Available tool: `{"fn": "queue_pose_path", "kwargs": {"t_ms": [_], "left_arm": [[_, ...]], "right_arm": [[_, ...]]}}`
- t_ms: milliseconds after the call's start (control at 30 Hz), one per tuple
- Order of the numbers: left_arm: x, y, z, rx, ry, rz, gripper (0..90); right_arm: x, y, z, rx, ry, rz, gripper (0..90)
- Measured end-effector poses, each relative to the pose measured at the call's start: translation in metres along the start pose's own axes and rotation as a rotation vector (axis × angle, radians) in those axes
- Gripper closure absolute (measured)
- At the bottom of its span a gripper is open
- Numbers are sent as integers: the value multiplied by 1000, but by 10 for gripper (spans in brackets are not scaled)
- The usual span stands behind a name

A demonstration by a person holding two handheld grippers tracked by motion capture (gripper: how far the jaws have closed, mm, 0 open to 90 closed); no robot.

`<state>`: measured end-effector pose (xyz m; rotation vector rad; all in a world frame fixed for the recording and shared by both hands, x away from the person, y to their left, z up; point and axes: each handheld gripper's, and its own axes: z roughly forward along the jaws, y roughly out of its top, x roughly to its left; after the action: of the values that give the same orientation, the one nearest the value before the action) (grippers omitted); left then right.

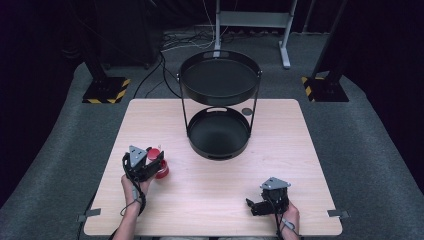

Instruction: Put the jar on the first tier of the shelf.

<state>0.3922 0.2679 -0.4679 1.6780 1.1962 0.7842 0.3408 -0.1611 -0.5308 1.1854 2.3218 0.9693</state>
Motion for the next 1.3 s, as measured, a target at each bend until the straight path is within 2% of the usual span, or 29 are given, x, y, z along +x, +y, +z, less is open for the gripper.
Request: {"fn": "queue_pose_path", "kwargs": {"t_ms": [867,1300], "left_arm": [[-13,25,-10,-48,-33,65,485],[-21,35,-9,-65,-58,77,485]], "right_arm": [[0,0,0,0,0,0,0],[0,0,0,0,1,2,0]]}}
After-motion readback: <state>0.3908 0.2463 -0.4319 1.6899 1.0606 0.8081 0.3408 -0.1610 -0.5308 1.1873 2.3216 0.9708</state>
